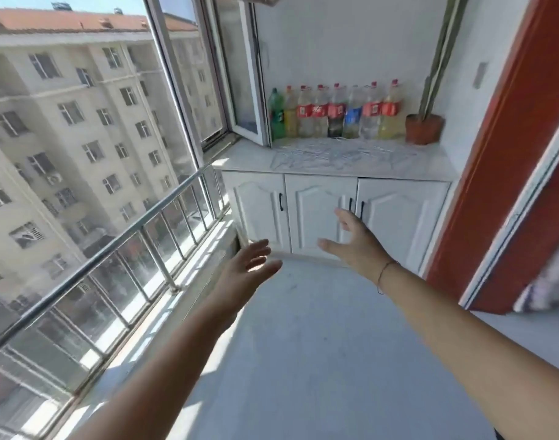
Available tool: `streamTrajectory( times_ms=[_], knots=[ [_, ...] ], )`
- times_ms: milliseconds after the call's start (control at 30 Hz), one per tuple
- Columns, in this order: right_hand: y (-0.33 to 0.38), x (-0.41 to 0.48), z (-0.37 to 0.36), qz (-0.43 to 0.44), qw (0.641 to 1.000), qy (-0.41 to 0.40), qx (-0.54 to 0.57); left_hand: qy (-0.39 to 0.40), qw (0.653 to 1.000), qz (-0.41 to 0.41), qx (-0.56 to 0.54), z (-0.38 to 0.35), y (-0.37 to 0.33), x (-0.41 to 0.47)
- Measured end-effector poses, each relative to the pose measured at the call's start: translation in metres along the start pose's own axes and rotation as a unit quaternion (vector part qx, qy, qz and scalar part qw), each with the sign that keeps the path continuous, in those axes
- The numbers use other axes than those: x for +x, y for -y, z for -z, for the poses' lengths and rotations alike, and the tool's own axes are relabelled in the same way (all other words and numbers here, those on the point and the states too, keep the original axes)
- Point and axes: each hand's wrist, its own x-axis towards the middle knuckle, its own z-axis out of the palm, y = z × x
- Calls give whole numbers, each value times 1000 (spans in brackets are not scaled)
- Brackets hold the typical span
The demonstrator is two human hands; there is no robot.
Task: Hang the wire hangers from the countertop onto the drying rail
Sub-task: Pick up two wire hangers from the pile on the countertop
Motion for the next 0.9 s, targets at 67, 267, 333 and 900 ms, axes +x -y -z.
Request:
streamTrajectory(
  times_ms=[67, 267, 333, 900],
  knots=[
    [-13, 35, 13, -5, 1000, -21, -3, 19, 1000, -4, 0, -10, -2, 41],
    [-44, 134, 60, -34, 997, -72, 5, 76, 997, -13, 6, -42, -21, 164],
    [-54, 164, 77, -40, 995, -95, 5, 95, 995, -16, 10, -55, -26, 203],
    [-212, 425, 224, -100, 987, -127, 10, 115, 993, 18, -4, -211, -11, 516]
  ],
)
